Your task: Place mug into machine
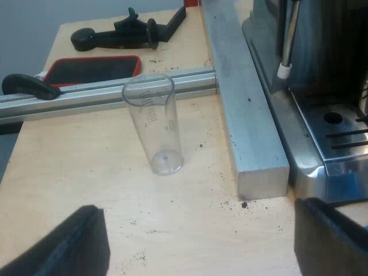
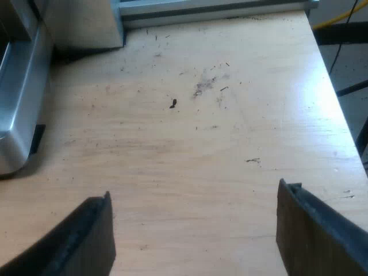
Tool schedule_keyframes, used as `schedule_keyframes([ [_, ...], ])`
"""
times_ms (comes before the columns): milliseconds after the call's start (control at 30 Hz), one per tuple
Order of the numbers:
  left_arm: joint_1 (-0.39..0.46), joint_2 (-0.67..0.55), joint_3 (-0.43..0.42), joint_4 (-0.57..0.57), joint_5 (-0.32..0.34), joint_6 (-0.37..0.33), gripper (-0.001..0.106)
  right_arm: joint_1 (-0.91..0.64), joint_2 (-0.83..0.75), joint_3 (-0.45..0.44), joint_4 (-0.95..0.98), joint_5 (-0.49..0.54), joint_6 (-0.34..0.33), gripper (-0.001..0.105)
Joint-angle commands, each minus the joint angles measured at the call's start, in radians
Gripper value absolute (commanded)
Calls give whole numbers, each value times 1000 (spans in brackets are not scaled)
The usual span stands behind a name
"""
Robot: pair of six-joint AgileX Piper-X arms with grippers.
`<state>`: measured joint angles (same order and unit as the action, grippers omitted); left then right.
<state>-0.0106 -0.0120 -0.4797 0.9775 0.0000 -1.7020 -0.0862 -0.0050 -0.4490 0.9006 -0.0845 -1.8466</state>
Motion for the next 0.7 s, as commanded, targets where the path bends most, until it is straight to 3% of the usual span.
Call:
schedule_keyframes([
  [33, -1, -138, -3, -19, 0, -6, 69, -1, -45, -6, -7, -3, -12, 62],
  [700, -1, -138, -3, -19, 12, 0, 69, -1, -45, -6, -7, -3, -12, 62],
])
